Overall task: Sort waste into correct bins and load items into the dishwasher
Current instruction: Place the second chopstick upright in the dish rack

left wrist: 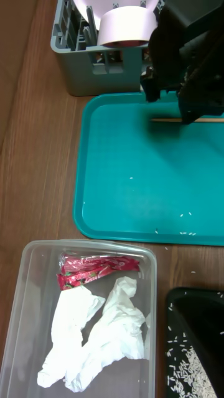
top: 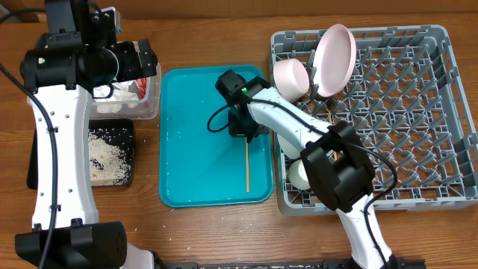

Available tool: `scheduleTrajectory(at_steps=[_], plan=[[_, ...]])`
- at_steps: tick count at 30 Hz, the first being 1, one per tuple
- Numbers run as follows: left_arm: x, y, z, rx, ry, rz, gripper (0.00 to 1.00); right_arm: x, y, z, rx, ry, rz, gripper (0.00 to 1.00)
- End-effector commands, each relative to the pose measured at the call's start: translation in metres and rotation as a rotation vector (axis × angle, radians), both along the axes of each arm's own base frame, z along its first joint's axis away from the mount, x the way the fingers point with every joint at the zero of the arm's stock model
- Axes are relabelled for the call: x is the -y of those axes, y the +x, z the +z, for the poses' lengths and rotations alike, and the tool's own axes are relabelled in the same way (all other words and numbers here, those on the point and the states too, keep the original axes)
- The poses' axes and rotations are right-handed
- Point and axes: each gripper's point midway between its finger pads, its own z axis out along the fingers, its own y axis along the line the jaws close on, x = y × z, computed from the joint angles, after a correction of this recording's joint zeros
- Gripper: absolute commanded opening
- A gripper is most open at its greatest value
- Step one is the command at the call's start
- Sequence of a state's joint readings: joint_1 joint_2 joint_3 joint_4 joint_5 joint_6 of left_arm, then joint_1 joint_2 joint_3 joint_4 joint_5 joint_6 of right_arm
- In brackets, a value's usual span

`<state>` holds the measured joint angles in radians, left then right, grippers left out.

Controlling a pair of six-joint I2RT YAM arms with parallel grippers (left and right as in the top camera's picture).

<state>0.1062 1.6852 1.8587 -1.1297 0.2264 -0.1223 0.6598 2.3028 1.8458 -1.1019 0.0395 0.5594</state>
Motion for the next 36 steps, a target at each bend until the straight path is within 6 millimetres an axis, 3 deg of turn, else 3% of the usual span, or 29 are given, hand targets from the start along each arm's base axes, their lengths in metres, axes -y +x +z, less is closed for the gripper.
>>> scheduleTrajectory(at_steps=[1, 5, 6, 9, 10, 12, 16, 19, 21, 22, 24, 32, 36], plan=[[0.001, 0.002, 0.002, 0.010, 0.011, -0.010, 1.00, -0.021, 0.019, 0.037, 0.054, 0.050, 0.084, 0.04], [0.001, 0.002, 0.002, 0.010, 0.011, -0.010, 1.00, -0.028, 0.040, 0.115, 0.152, 0.105, 0.137, 0.04], [0.000, 0.002, 0.002, 0.010, 0.011, -0.009, 1.00, -0.023, 0.046, 0.153, 0.205, 0.119, 0.149, 0.04], [0.000, 0.002, 0.002, 0.010, 0.011, -0.009, 1.00, 0.002, 0.054, 0.214, 0.320, 0.101, 0.110, 0.04], [0.000, 0.002, 0.002, 0.010, 0.011, -0.009, 1.00, 0.022, 0.056, 0.241, 0.375, 0.082, 0.078, 0.04], [0.000, 0.002, 0.002, 0.010, 0.011, -0.009, 1.00, 0.034, 0.058, 0.276, 0.449, 0.132, 0.119, 0.04], [0.000, 0.002, 0.002, 0.010, 0.011, -0.009, 1.00, 0.064, 0.054, 0.315, 0.527, 0.143, 0.092, 0.04], [0.000, 0.002, 0.002, 0.010, 0.011, -0.009, 1.00, 0.101, 0.039, 0.339, 0.566, 0.091, 0.037, 0.04], [0.000, 0.002, 0.002, 0.010, 0.012, -0.010, 1.00, 0.123, 0.028, 0.342, 0.556, 0.045, 0.008, 0.04], [0.000, 0.002, 0.002, 0.010, 0.011, -0.009, 1.00, 0.143, 0.016, 0.334, 0.513, 0.006, -0.017, 0.04], [0.000, 0.002, 0.002, 0.010, 0.011, -0.009, 1.00, 0.158, 0.007, 0.317, 0.448, -0.028, -0.035, 0.04], [0.000, 0.002, 0.002, 0.010, 0.011, -0.009, 1.00, 0.193, -0.020, 0.203, 0.099, -0.188, -0.056, 0.04], [0.000, 0.002, 0.002, 0.010, 0.011, -0.009, 1.00, 0.203, -0.028, 0.155, 0.011, -0.226, -0.062, 0.04]])
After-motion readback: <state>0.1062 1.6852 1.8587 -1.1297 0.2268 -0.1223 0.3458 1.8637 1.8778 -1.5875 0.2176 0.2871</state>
